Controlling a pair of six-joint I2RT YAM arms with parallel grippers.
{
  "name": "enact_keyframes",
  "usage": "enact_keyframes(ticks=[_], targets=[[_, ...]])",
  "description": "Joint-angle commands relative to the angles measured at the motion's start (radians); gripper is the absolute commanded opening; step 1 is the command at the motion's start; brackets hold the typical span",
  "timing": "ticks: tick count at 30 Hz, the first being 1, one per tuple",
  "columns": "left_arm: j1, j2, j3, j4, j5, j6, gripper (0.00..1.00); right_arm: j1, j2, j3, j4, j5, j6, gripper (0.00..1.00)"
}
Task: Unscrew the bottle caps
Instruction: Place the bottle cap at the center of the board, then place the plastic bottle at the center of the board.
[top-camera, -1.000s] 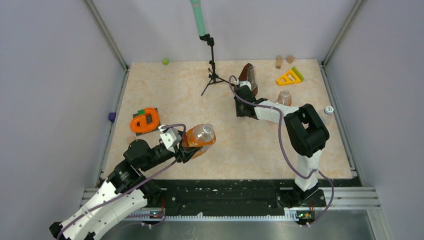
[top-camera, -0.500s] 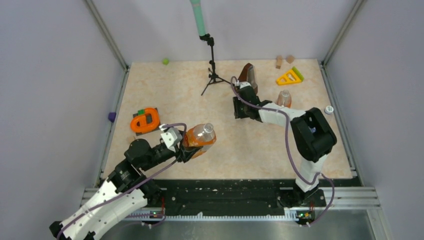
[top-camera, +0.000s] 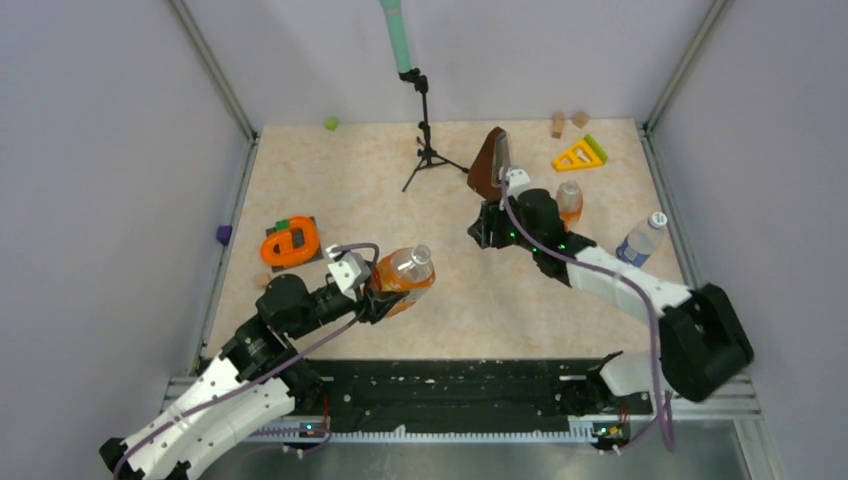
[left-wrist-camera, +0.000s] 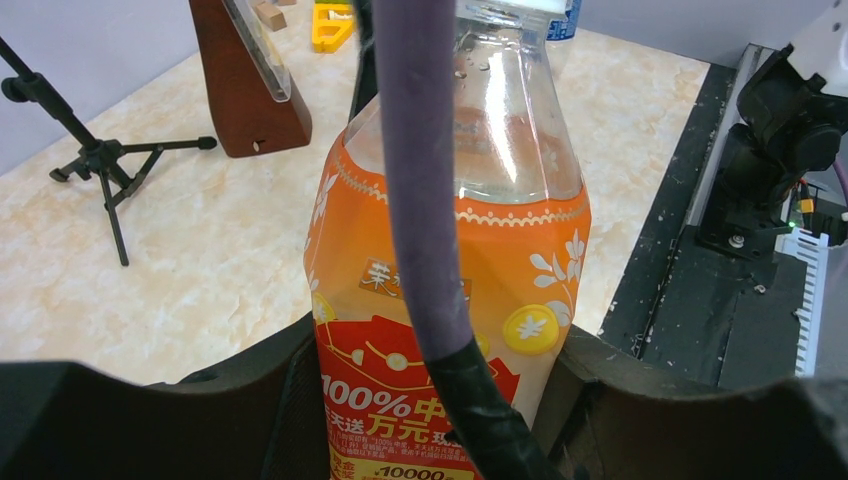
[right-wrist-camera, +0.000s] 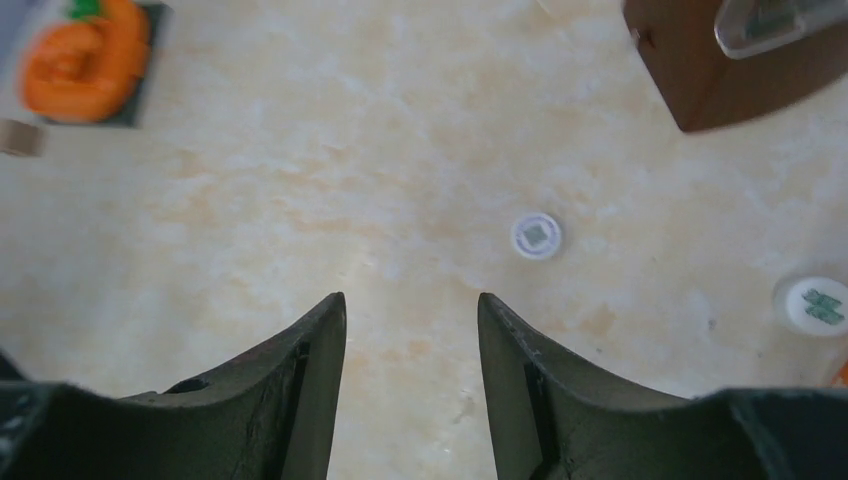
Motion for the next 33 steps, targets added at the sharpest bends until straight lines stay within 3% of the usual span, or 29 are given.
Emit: enact_keyframes(ticks=[1,5,12,22,33], targets=[[0.004,0.018,-0.018,0.072,-0.203,0.016,0.00,0.004,-0.298,-0.138,0.315,-0.225,0.076,0.50],[0.004,0.048,-0.021,0.099,-0.170,0.027,0.00,0.011,-0.440,-0.210,0.454,-0.492,0.127,0.49],[0.004,0.092,-0.006,0.093,-0.151,0.027,0.00,0.047,-0.578,-0.287,0.591,-0.696,0.168,0.50],[0.004,0.157,0.016,0.103,-0.076,0.040,0.00,0.165,-0.538,-0.229,0.507,-0.699,0.083,0.50],[0.004,0.153,0.000,0.141,0.043,0.033,0.00,0.179,-0.479,-0.212,0.540,-0.606,0.087,0.51]])
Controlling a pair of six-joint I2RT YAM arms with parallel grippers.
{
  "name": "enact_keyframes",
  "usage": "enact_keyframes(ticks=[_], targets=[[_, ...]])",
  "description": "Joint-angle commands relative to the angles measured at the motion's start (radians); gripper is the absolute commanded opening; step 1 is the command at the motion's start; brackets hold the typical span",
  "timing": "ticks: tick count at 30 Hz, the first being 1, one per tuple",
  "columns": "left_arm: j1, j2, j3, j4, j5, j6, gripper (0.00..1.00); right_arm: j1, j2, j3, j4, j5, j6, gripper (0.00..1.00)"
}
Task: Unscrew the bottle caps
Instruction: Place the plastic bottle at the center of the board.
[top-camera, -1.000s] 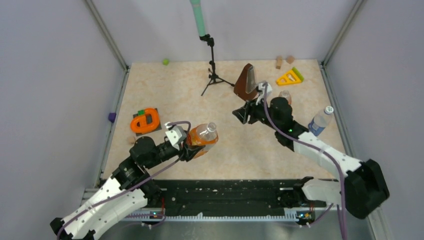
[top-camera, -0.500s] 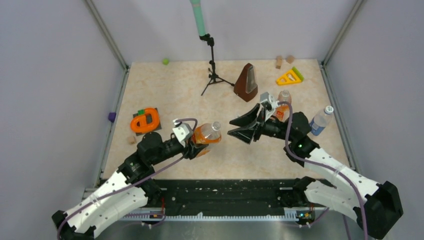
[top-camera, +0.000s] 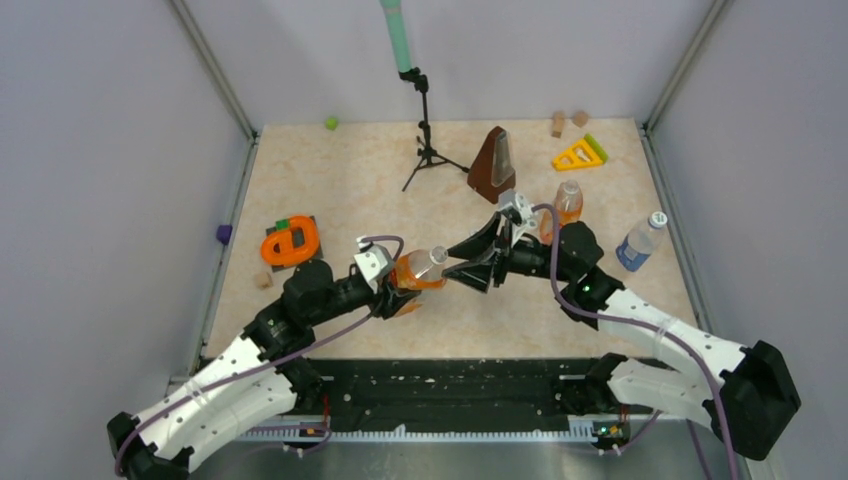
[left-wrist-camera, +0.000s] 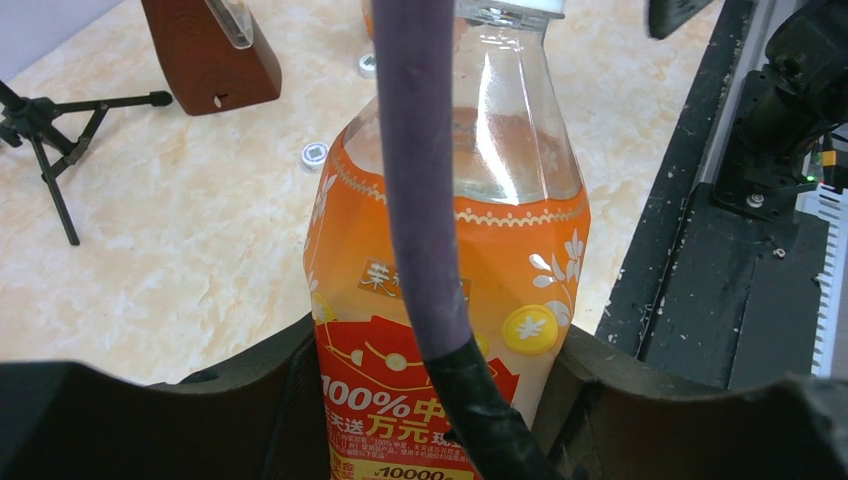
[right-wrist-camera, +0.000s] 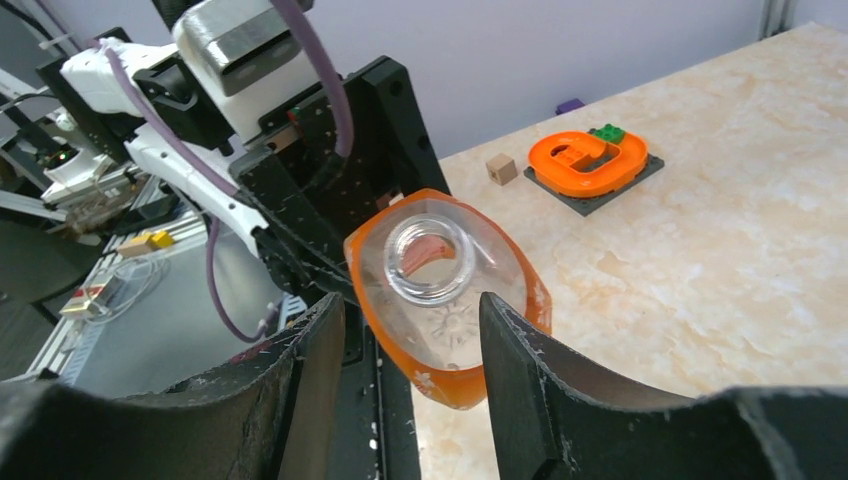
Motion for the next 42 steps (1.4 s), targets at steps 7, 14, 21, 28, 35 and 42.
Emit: enact_keyframes(ticks=[7,14,21,28,35,42], targets=[[0.002,0.028,0.026,0.070,0.045,0.012,0.00,0.014,0.050,0.068,0.077,0.019,-0.003,0.52],[0.002,0.057,0.039,0.066,0.043,0.008,0.00,0.017,0.083,0.075,0.103,-0.016,0.011,0.48],[0.002,0.022,0.022,0.087,0.012,0.004,0.00,0.019,0.084,0.077,0.050,-0.009,-0.014,0.29],[0.002,0.020,0.020,0.085,-0.013,0.002,0.27,0.020,0.083,0.090,0.030,-0.001,-0.022,0.04],[0.002,0.019,0.000,0.091,-0.127,-0.006,0.88,0.029,0.076,0.119,-0.069,0.084,-0.078,0.00],[0.002,-0.013,-0.028,0.100,-0.384,-0.053,0.94,0.030,0.131,0.216,-0.260,0.376,-0.149,0.00]])
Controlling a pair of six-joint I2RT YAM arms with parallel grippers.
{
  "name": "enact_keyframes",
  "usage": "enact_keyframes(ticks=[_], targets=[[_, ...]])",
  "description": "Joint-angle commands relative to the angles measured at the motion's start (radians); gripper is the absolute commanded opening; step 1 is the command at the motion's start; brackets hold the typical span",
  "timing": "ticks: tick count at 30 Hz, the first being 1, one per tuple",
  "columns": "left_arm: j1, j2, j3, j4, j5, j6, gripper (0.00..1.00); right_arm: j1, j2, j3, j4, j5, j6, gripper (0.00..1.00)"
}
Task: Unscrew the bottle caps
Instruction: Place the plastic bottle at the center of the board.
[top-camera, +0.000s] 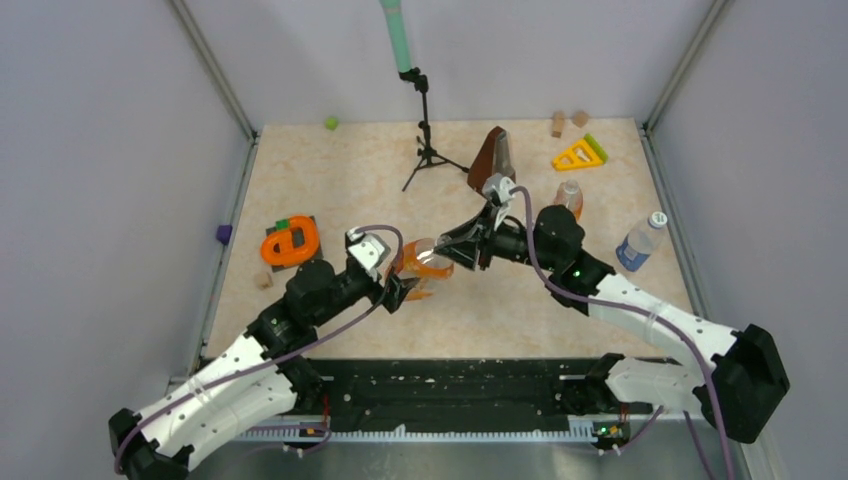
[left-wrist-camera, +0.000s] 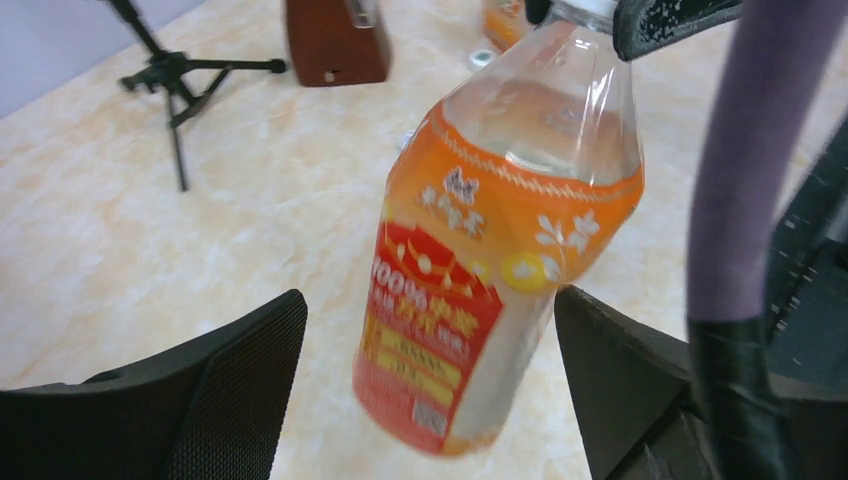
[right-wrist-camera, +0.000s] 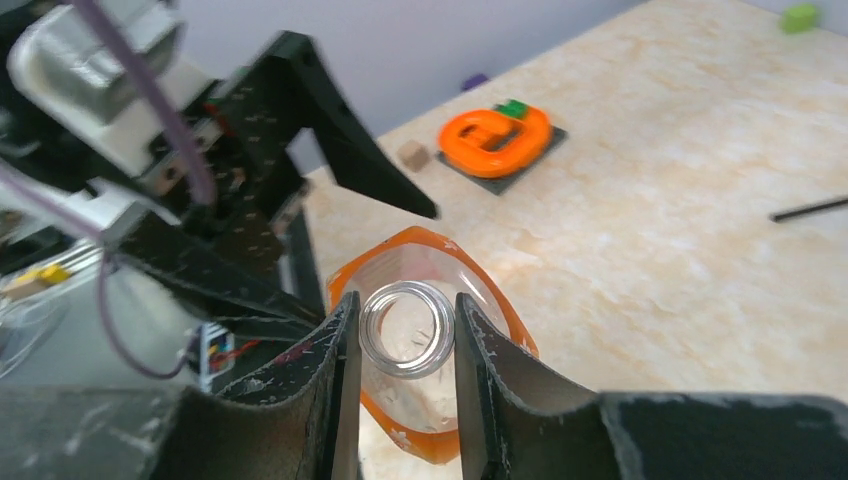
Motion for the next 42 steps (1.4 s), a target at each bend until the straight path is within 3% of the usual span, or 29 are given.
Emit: enact_keyframes(ticks=[1,7,15,20,27,33,42], targets=[[0.003,-0.050,-0.030,0.067,-0.248,-0.042,0.95,0.012,0.064,0.127,-0.135,0.273,-0.068,0.00],[0.003,-0.158,-0.089,0.099,-0.419,-0.080,0.96,0.012,0.265,0.319,-0.277,0.517,-0.093,0.00],[0.003,-0.250,-0.097,0.024,-0.451,-0.062,0.99,0.012,0.522,0.529,-0.329,0.712,-0.133,0.00],[0.003,-0.270,-0.102,0.024,-0.453,-0.070,0.99,0.012,0.593,0.598,-0.353,0.736,-0.134,0.00],[0.003,-0.252,-0.105,0.030,-0.432,-0.070,0.99,0.014,0.644,0.631,-0.382,0.740,-0.141,0.12],[0.003,-0.250,-0.099,0.027,-0.431,-0.070,0.99,0.027,0.637,0.636,-0.402,0.710,-0.157,0.34],[0.003,-0.254,-0.097,0.021,-0.426,-0.072,0.99,0.028,0.626,0.656,-0.436,0.712,-0.163,0.45]])
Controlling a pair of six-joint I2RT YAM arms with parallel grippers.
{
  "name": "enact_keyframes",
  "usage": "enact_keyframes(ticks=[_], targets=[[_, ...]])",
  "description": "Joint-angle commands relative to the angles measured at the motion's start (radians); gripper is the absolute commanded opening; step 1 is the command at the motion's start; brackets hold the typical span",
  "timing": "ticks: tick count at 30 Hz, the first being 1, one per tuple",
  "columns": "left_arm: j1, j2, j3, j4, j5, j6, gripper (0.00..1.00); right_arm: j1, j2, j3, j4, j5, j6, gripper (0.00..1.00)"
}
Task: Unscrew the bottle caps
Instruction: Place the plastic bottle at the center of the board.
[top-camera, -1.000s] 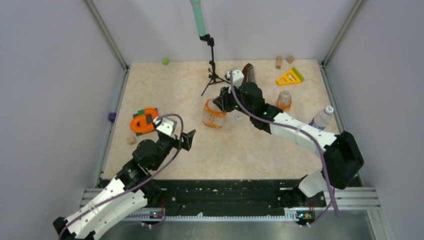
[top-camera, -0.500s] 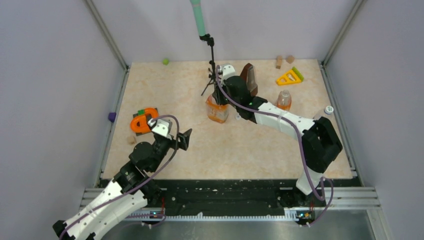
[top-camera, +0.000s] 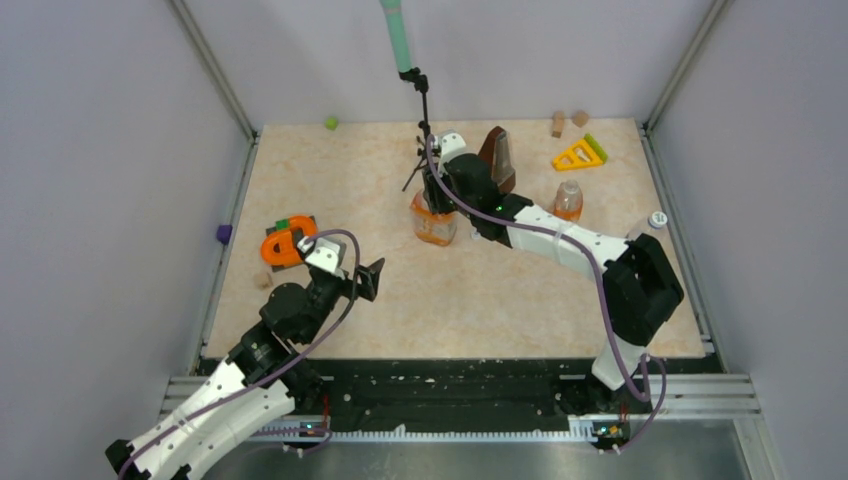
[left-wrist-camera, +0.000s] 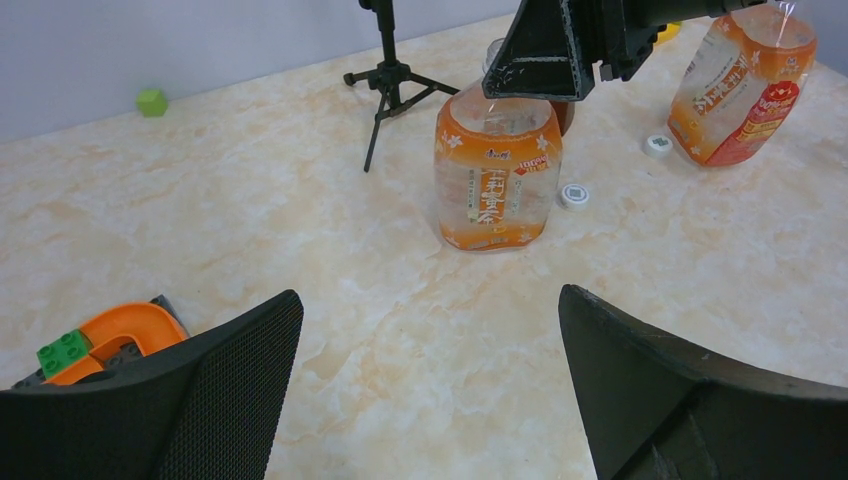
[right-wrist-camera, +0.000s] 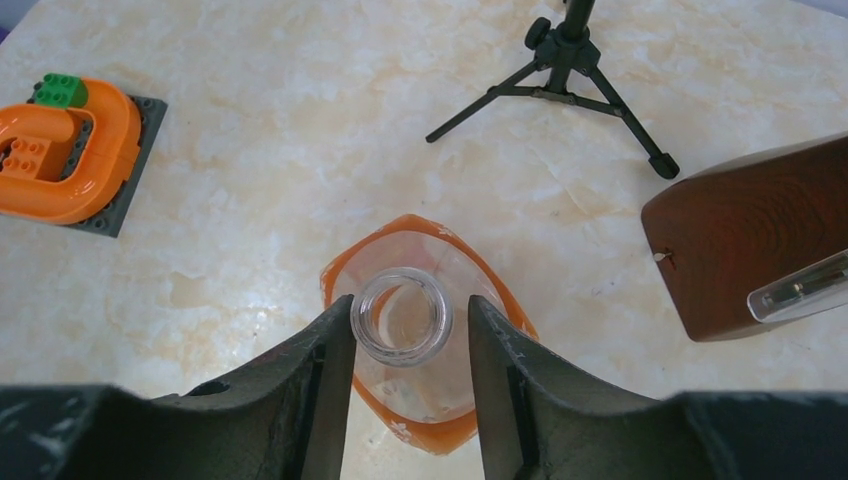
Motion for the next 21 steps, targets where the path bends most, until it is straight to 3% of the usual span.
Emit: enact_keyframes(ticks=[1,13,21], targets=[[0.003,-0.002,0.000,0.026,0.012,-0.015,0.99,0.012,-0.007,0.058,-0.027,0.001,-0.014,0.47],[0.003,0.005,0.001,0.023,0.013,-0.016,0.99,0.012,-0.067,0.045,-0.032,-0.064,-0.013,0.52],[0.003,0.007,0.003,0.026,0.009,-0.015,0.99,0.013,-0.224,-0.057,-0.007,-0.081,-0.012,0.58]])
